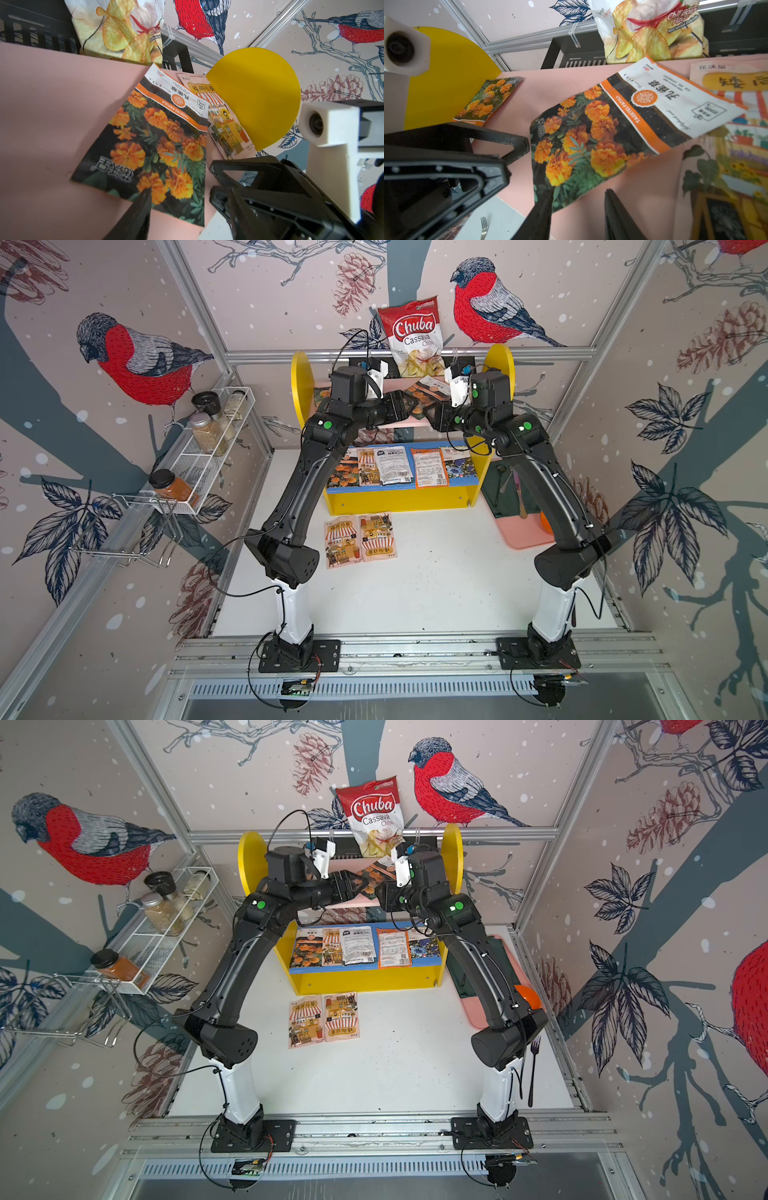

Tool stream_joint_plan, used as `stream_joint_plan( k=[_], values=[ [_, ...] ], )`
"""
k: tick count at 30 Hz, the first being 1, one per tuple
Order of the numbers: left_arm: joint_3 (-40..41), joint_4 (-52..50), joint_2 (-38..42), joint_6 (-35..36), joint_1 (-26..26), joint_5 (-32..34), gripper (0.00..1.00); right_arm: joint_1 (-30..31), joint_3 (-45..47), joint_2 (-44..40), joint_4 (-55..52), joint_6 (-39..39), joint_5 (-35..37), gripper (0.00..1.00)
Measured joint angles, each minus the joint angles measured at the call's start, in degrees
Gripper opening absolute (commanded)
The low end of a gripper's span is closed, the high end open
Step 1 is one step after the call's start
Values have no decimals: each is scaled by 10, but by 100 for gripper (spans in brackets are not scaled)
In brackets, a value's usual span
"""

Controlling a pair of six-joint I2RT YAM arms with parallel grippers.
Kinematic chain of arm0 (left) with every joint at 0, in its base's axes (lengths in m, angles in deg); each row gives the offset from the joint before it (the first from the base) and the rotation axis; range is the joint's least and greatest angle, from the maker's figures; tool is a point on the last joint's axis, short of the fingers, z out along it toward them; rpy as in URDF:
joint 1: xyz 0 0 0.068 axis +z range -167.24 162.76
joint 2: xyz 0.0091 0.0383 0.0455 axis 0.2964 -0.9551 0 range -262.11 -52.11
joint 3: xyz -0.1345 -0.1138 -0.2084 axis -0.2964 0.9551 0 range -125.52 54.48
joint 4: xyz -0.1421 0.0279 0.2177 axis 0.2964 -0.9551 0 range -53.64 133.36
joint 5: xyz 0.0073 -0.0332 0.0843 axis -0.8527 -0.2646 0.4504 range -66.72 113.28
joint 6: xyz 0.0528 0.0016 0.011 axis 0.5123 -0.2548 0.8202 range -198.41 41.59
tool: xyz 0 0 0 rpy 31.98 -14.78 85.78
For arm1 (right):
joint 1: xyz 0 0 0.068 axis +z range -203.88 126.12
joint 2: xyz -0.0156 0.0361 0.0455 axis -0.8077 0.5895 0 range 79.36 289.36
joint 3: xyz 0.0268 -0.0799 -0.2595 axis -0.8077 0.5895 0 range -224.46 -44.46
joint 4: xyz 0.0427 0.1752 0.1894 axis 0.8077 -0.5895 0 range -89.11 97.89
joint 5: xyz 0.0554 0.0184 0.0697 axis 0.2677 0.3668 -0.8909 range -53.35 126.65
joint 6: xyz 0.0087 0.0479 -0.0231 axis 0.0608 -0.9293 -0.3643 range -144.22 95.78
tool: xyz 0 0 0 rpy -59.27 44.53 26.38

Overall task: Take the seed bag off the shelf
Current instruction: Pick up the seed packet from the shelf.

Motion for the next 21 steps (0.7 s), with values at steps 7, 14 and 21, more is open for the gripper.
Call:
stream_joint_plan(
  k=[7,14,21],
  values=[
    [26,-32,35,1,-1,30,63,6,14,-26,0,16,17,44],
    [56,-28,70,15,-1,46,67,15,18,-32,24,40,35,49],
    [136,21,136,29,1,66,70,23,10,-6,69,83,78,51]
  ],
)
